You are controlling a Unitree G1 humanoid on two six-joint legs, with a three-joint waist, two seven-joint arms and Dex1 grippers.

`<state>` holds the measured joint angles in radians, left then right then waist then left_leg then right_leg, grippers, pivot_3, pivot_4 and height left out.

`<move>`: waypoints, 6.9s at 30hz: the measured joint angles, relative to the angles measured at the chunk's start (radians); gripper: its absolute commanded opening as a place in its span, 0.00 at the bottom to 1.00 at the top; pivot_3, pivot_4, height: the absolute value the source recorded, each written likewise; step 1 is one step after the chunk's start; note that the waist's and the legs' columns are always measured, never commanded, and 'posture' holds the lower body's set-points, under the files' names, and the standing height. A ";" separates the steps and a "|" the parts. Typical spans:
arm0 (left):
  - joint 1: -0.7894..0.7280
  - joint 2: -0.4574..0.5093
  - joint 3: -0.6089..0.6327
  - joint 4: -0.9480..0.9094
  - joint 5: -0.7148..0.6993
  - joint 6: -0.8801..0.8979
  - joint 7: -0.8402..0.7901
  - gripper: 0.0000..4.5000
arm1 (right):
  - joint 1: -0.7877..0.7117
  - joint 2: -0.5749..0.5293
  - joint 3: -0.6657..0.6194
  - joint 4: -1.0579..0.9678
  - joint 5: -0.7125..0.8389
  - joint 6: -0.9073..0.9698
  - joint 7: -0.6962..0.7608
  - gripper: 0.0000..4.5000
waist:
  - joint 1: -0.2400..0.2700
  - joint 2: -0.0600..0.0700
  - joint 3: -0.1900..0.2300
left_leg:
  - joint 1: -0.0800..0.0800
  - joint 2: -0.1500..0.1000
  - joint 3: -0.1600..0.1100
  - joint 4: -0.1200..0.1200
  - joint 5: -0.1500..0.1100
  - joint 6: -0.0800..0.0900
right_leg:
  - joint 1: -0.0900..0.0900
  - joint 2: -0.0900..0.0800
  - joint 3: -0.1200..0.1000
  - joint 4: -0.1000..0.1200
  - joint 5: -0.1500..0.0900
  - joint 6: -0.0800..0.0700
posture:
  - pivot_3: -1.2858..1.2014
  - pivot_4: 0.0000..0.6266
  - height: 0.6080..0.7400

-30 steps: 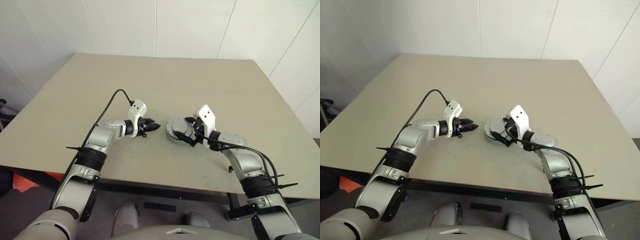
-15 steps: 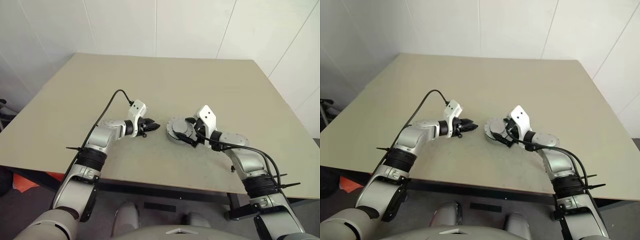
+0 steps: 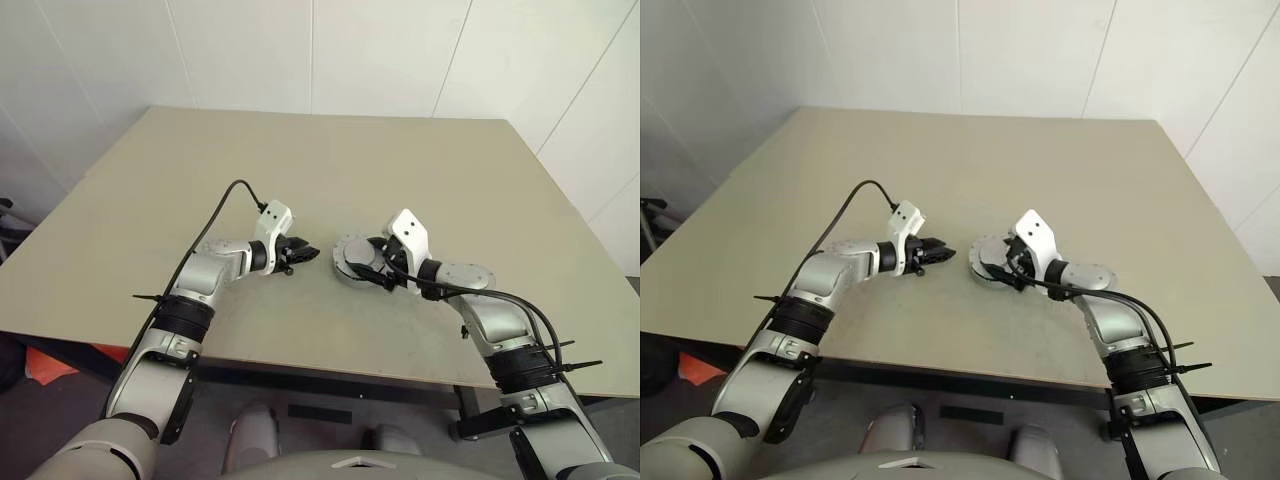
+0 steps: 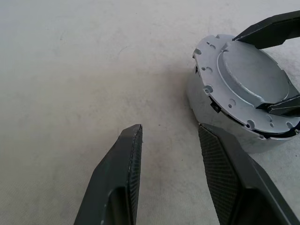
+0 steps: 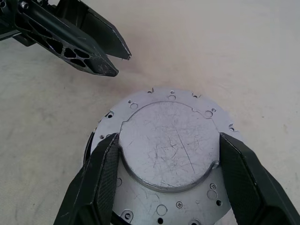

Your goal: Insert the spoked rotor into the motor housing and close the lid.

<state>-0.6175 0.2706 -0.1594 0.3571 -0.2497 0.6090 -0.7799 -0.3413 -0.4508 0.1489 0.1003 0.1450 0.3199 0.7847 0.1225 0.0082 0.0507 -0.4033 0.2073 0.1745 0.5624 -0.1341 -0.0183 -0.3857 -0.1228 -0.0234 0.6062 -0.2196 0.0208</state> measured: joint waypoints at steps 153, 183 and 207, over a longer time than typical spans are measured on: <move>-0.201 -0.201 0.130 0.238 -0.145 0.436 0.030 0.00 | 0.018 -0.097 -0.017 -0.111 0.059 0.199 0.016 0.99 | 0.014 -0.001 -0.002 | 0.016 -0.002 0.000 -0.018 -0.001 0.001 | 0.022 -0.002 -0.001 -0.022 -0.002 0.003 | 0.52 0.00 1.00; -0.198 -0.206 0.124 0.227 -0.143 0.433 0.009 0.00 | -0.023 -0.051 -0.463 -0.133 0.535 1.043 -0.160 0.99 | 0.032 0.001 -0.002 | 0.010 -0.002 0.000 -0.018 0.001 -0.001 | 0.017 -0.002 -0.002 -0.022 -0.002 0.003 | 0.52 0.00 1.00; -0.187 -0.174 0.133 0.222 -0.138 0.412 0.030 0.00 | -0.145 0.323 -0.690 0.043 0.570 1.117 -0.411 0.99 | 0.027 0.002 -0.002 | 0.016 -0.002 0.001 -0.025 0.007 -0.011 | 0.015 0.000 -0.002 -0.018 -0.002 0.004 | 0.52 0.00 1.00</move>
<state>-0.8049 0.0971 -0.0264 0.5790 -0.3873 1.0207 -0.7495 -0.4864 -0.1281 -0.5408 0.1437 0.7153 1.4371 0.3734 0.1497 0.0099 0.0488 -0.3870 0.2057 0.1750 0.5370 -0.1275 -0.0296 -0.3708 -0.1229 -0.0252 0.5881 -0.2220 0.0244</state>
